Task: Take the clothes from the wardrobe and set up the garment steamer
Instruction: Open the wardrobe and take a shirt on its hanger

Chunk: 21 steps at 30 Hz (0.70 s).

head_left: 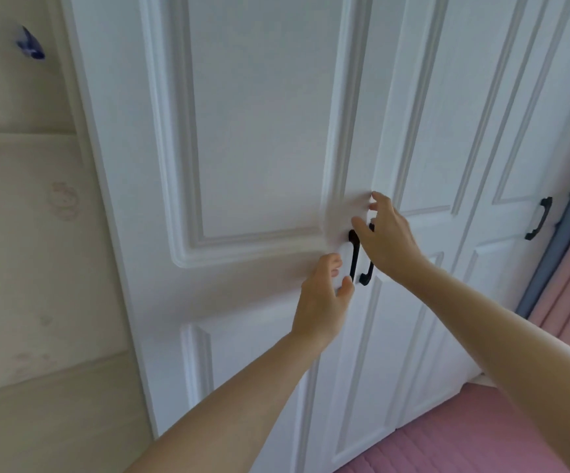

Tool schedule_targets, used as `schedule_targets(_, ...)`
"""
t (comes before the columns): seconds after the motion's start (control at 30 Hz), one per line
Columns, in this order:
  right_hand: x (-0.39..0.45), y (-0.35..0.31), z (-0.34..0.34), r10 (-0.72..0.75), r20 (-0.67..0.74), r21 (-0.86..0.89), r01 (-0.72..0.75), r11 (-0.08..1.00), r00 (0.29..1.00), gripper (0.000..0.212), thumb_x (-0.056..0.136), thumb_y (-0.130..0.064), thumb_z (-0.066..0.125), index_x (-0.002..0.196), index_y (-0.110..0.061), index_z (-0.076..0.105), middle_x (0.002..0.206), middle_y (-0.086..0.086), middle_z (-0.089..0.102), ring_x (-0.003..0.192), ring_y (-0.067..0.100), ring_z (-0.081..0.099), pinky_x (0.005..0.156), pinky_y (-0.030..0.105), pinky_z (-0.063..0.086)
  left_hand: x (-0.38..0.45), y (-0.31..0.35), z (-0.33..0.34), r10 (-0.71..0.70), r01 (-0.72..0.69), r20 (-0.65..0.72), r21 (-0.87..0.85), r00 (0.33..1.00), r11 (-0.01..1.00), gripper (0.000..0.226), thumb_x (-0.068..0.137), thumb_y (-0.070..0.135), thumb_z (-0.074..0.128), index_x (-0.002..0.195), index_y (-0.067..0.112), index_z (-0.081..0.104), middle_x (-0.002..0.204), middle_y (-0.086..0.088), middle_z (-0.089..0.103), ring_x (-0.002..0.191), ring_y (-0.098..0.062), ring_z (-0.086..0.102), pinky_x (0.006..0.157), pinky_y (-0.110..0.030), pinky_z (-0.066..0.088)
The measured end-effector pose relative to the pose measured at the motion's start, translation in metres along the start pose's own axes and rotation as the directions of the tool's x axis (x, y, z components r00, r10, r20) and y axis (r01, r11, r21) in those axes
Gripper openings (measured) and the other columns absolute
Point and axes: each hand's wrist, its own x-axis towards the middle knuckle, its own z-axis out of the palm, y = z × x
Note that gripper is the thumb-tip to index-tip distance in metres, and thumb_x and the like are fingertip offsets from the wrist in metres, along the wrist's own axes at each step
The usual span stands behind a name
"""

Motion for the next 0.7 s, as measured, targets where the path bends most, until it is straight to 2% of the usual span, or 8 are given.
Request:
schedule_targets(0.07, 0.009, 0.0, -0.001, 0.02, 0.011, 0.071, -0.021, 0.997, 1.0, 0.058, 0.095, -0.031, 0.05, 0.146, -0.015, 0.028, 0.138, 0.001, 0.049, 0.117, 0.021, 0.053, 0.096, 0.036, 0.044, 0.006, 0.002, 0.009, -0.011, 0.01, -0.02, -0.034, 1.0, 0.999, 0.037, 0.096, 0.02, 0.05, 0.132, 0.019, 0.045, 0.129, 0.007, 0.054, 0.117, -0.008, 0.051, 0.095, -0.019, 0.041)
schedule_targets(0.17, 0.017, 0.0, -0.004, 0.042, 0.036, 0.179, -0.048, 0.983, 0.998, 0.05, 0.096, -0.032, 0.049, 0.141, -0.016, 0.034, 0.127, -0.003, 0.053, 0.108, 0.017, 0.055, 0.084, 0.028, 0.041, 0.01, 0.005, 0.019, -0.017, 0.016, -0.022, -0.055, 1.0, 0.998, 0.036, 0.095, 0.02, 0.052, 0.13, 0.021, 0.046, 0.12, 0.012, 0.055, 0.112, -0.007, 0.054, 0.095, -0.023, 0.045)
schedule_targets(0.23, 0.022, 0.002, -0.006, 0.063, 0.053, 0.24, -0.074, 0.968, 0.997, 0.045, 0.096, -0.034, 0.048, 0.137, -0.018, 0.04, 0.117, -0.005, 0.055, 0.099, 0.015, 0.055, 0.08, 0.027, 0.04, 0.01, 0.007, 0.023, -0.024, 0.021, -0.033, -0.07, 0.999, 0.997, 0.037, 0.093, 0.018, 0.054, 0.13, 0.02, 0.046, 0.112, 0.015, 0.055, 0.105, -0.006, 0.056, 0.094, -0.024, 0.046)
schedule_targets(0.33, 0.029, 0.005, -0.008, 0.154, 0.092, 0.405, -0.178, 0.897, 0.984, 0.039, 0.095, -0.038, 0.05, 0.13, -0.021, 0.049, 0.107, -0.007, 0.06, 0.092, 0.014, 0.059, 0.087, 0.036, 0.05, 0.012, 0.009, 0.028, -0.033, 0.028, -0.069, -0.069, 0.997, 0.997, 0.037, 0.092, 0.015, 0.055, 0.128, 0.02, 0.048, 0.102, 0.023, 0.053, 0.095, 0.001, 0.055, 0.09, -0.024, 0.047)
schedule_targets(0.4, 0.029, 0.005, -0.01, 0.187, 0.127, 0.467, -0.225, 0.855, 0.974, 0.033, 0.095, -0.037, 0.05, 0.125, -0.023, 0.051, 0.112, -0.006, 0.06, 0.102, 0.018, 0.06, 0.094, 0.042, 0.05, 0.011, 0.011, 0.03, -0.022, 0.019, -0.077, -0.042, 0.997, 0.999, 0.037, 0.091, 0.015, 0.054, 0.127, 0.023, 0.048, 0.106, 0.016, 0.056, 0.097, -0.003, 0.055, 0.089, -0.029, 0.049)
schedule_targets(0.47, 0.029, 0.007, -0.013, 0.18, 0.133, 0.477, -0.222, 0.851, 0.975, 0.027, 0.095, -0.038, 0.051, 0.119, -0.026, 0.053, 0.113, -0.004, 0.061, 0.104, 0.021, 0.062, 0.096, 0.044, 0.05, 0.009, 0.013, 0.035, -0.005, 0.006, -0.08, 0.011, 0.997, 1.0, 0.04, 0.088, 0.013, 0.054, 0.127, 0.022, 0.046, 0.113, 0.008, 0.057, 0.1, -0.011, 0.055, 0.089, -0.034, 0.05)
schedule_targets(0.57, 0.026, 0.009, -0.018, 0.162, 0.115, 0.475, -0.198, 0.857, 0.98, 0.027, 0.094, -0.039, 0.051, 0.117, -0.026, 0.056, 0.11, -0.001, 0.063, 0.1, 0.02, 0.063, 0.095, 0.045, 0.05, 0.002, 0.016, 0.042, 0.024, -0.014, -0.131, 0.077, 0.991, 0.997, 0.038, 0.087, 0.011, 0.054, 0.123, 0.019, 0.046, 0.111, 0.003, 0.057, 0.098, -0.015, 0.056, 0.086, -0.037, 0.051)
schedule_targets(0.7, 0.012, 0.008, -0.026, 0.086, 0.102, 0.555, -0.128, 0.822, 0.991, 0.023, 0.099, -0.029, 0.048, 0.117, -0.018, 0.057, 0.1, 0.003, 0.069, 0.086, 0.016, 0.067, 0.086, 0.043, 0.057, -0.007, 0.022, 0.047, 0.055, -0.029, -0.179, 0.141, 0.982, 0.99, 0.028, 0.092, 0.014, 0.054, 0.119, 0.017, 0.048, 0.107, 0.002, 0.06, 0.094, -0.017, 0.059, 0.082, -0.037, 0.051)
